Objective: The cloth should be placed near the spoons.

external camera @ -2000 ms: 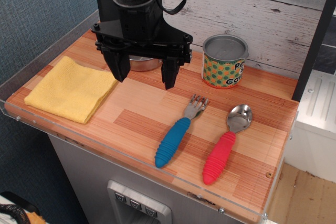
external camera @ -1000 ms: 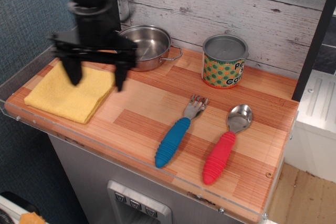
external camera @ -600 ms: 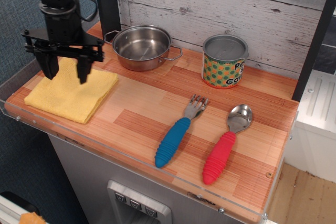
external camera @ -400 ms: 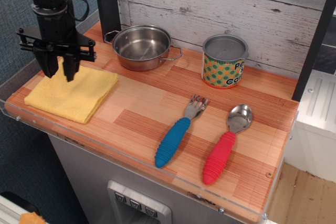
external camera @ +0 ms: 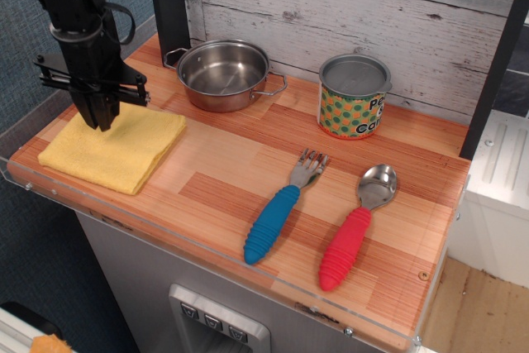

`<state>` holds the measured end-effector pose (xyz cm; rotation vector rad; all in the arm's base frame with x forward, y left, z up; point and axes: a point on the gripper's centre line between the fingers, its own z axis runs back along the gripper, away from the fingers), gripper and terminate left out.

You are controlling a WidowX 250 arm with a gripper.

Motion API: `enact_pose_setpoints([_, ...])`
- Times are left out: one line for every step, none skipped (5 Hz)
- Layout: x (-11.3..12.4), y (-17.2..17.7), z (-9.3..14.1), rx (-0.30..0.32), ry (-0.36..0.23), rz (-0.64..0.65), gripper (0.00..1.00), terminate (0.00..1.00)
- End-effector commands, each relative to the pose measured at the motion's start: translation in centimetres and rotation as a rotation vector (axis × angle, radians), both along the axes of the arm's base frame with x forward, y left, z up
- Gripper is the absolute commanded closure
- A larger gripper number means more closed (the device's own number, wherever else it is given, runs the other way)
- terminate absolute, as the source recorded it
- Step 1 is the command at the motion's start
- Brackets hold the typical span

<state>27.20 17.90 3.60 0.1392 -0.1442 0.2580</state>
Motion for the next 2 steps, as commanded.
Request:
enact_pose_setpoints([0.3, 0.2, -0.9, -0.028, -0.036, -0.021, 1.00, 0.00])
enact_pose_setpoints([0.4, -0.7, -1.9, -0.045, -0.019, -0.037, 1.00, 0.00])
